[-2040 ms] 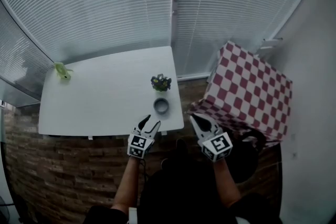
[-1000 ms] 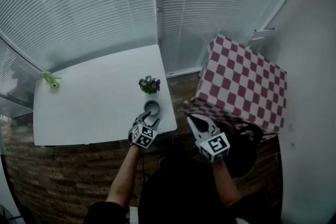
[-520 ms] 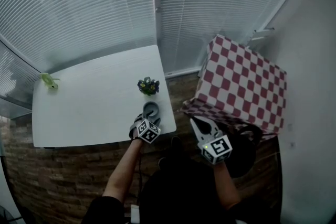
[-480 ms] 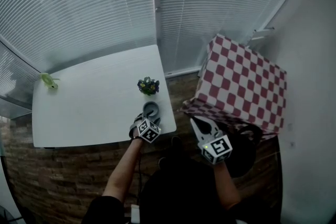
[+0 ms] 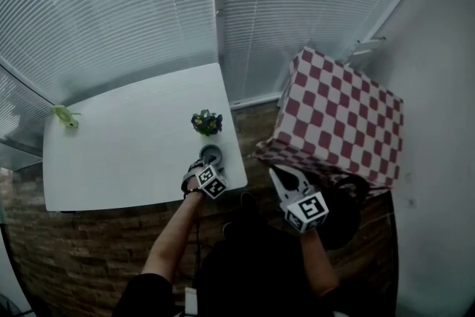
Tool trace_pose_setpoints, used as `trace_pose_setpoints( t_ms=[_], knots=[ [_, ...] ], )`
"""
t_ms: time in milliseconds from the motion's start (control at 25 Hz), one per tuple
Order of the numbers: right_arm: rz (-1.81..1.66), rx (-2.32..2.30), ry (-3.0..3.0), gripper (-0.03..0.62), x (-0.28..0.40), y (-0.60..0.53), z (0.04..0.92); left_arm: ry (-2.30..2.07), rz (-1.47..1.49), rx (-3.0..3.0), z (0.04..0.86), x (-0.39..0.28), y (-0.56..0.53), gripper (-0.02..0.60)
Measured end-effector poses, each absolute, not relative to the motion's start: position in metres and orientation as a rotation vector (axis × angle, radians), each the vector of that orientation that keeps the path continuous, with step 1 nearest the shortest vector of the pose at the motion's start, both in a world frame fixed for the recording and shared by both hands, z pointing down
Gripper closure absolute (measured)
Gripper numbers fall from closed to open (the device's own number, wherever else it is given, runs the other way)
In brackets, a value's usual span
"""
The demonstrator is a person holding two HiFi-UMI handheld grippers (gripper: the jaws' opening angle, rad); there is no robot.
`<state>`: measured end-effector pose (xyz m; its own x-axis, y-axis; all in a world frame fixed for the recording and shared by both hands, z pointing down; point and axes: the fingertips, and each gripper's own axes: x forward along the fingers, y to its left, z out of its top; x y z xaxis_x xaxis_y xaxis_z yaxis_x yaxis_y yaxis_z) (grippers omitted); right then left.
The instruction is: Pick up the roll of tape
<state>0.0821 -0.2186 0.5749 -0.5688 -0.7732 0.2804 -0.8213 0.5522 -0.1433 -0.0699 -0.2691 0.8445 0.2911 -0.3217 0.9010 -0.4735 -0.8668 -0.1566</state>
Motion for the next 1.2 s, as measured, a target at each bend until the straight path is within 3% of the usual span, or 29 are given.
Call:
trace_pose_setpoints(
  t_ms=[120,280,720,1200],
  knots=[
    [0.372,1.354,-2.592,0.588,0.085,-0.219,0.579,-0.751,1.634,2.395,0.846,-0.070,-0.270,0.387],
    [0.350,1.348,-2.596,0.588,0.086,-0.219,0.584,-0.773,1.677,2.405,0.847,-0.073,-0.275,0.457],
    [0.418,1.372,-2.563,0.588,0.089,-0.218,0.589,-0.764,1.624,2.408,0.842,-0.073,-0.268,0.528],
    [0.428,1.387,-2.567,0.588,0.091,-0.220,0.587,-1.015,1.142,2.495,0.790,-0.070,-0.275,0.535]
  ],
)
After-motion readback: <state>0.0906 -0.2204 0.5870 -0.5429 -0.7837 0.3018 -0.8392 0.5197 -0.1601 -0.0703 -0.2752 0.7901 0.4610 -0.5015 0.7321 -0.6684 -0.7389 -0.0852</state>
